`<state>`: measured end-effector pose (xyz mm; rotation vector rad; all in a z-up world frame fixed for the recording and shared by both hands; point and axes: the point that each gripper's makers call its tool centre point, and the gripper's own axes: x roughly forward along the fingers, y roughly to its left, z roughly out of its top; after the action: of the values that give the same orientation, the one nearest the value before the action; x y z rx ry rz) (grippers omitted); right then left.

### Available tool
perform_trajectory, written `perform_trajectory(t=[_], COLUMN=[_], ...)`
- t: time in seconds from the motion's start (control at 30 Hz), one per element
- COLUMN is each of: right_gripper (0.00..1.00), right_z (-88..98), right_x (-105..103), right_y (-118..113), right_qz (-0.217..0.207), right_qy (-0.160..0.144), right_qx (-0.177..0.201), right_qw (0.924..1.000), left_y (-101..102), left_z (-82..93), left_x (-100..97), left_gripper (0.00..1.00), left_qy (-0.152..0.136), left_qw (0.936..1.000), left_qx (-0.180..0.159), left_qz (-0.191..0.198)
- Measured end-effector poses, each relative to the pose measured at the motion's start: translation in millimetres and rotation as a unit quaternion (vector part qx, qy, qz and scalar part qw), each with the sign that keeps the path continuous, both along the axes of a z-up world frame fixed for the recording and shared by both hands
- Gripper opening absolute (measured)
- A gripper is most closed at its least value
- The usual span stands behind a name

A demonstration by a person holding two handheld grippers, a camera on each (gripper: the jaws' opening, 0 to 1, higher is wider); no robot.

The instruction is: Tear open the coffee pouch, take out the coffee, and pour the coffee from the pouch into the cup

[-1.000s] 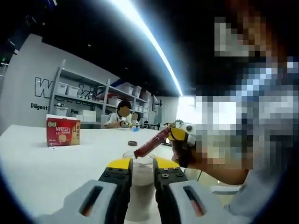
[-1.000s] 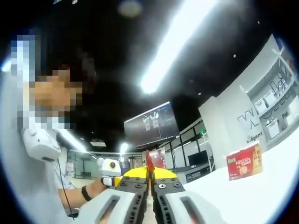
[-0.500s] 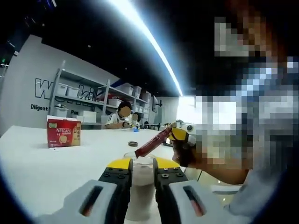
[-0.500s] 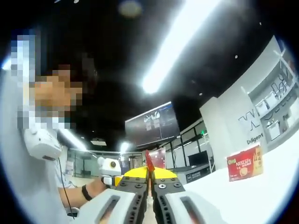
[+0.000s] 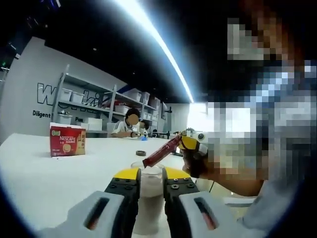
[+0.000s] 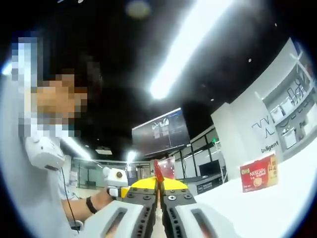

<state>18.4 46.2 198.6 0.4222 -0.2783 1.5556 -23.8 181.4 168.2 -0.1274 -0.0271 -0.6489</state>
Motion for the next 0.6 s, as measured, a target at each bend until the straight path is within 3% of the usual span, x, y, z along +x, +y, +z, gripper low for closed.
perform_trajectory(t=[0.03,0.17,0.3,0.47,0.53,0.6], right_gripper=[0.03,0.03,0.03,0.03,0.03,0.03], right_z=[-6.3,2.8,-5.5,2.5,-6.0,0.2], right_x=[3.0,-4.1,-0.4,-5.0,-1.5,-4.5], right_y=[3.7,0.9,6.5,1.4,5.2,1.8], right_qz=[-0.008,0.004,-0.005,0.001,-0.011,0.002], right_qy=[-0.002,-0.001,-0.003,-0.001,-0.007,0.000], right_qx=[-0.017,0.005,-0.014,0.003,-0.023,-0.005], right_qw=[0.9998,1.0000,0.9999,1.0000,0.9996,1.0000], left_y=[0.5,0.4,1.9,2.3,2.7,2.7], left_z=[0.2,0.2,0.2,1.3,1.5,1.7], left_x=[-0.1,-0.9,-2.3,-4.7,-5.0,-5.1], left_gripper=[0.20,0.20,0.20,0.20,0.20,0.20], left_qy=[0.000,-0.001,-0.001,-0.003,-0.003,-0.004], left_qw=[1.0000,1.0000,1.0000,1.0000,1.0000,1.0000], left_qx=[-0.001,-0.001,-0.003,-0.004,-0.005,-0.006], left_qz=[0.001,0.000,0.002,0.002,0.002,0.002])
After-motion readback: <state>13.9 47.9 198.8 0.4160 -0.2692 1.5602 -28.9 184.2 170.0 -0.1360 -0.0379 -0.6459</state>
